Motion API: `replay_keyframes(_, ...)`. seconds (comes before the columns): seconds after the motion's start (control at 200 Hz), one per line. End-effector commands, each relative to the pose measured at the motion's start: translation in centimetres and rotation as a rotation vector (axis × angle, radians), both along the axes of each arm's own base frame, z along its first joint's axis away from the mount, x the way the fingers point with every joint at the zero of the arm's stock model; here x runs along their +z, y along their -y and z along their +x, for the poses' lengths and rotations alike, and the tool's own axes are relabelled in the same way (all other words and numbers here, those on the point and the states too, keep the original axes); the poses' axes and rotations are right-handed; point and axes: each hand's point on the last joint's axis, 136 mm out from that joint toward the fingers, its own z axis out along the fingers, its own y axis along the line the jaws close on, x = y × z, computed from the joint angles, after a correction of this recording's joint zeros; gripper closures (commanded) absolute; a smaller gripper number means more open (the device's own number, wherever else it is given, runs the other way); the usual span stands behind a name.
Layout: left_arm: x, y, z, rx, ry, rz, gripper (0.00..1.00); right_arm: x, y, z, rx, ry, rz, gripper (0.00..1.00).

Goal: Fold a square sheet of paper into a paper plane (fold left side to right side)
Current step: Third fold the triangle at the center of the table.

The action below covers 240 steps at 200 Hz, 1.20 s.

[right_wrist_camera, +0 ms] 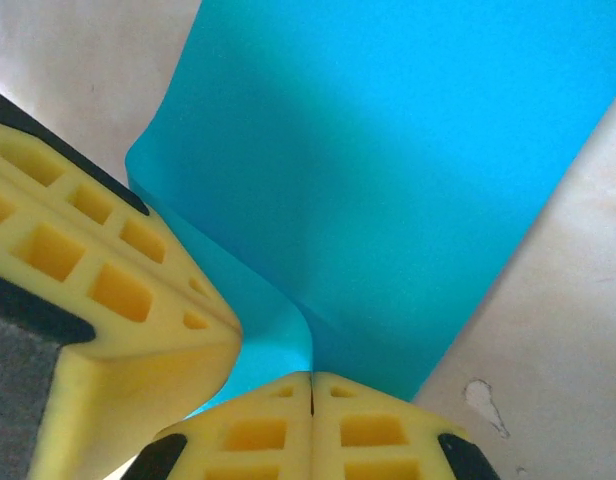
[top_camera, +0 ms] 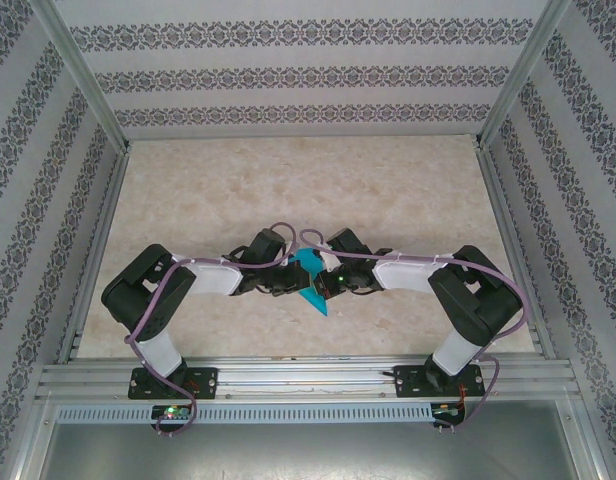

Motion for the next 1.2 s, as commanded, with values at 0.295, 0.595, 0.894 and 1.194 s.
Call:
replay_keyframes(0.295, -1.5, -1.3, -1.0, 0.021, -0.017, 0.059, 0.93, -4.0, 3.2, -2.8, -0.01, -0.133, -0.163, 1.0)
replay_keyframes(0.595, -2.9, -2.1, -1.6, 0.034, -0.042, 0.102, 0.94, -3.8, 3.0, -2.7, -0.009, -0.134, -0.154, 1.0)
replay_keyframes(0.894, -4.7, -3.1, -2.2, 0.064, -0.1, 0.157, 0.96, -2.2, 2.0, -1.7, -0.019, -0.12, -0.097, 0.96)
replay_keyframes(1.194, -5.7, -3.5, -2.7, 0.07, -0.149, 0.186, 0.97, 0.9, 1.0, -0.2, -0.044, -0.099, 0.006, 0.81)
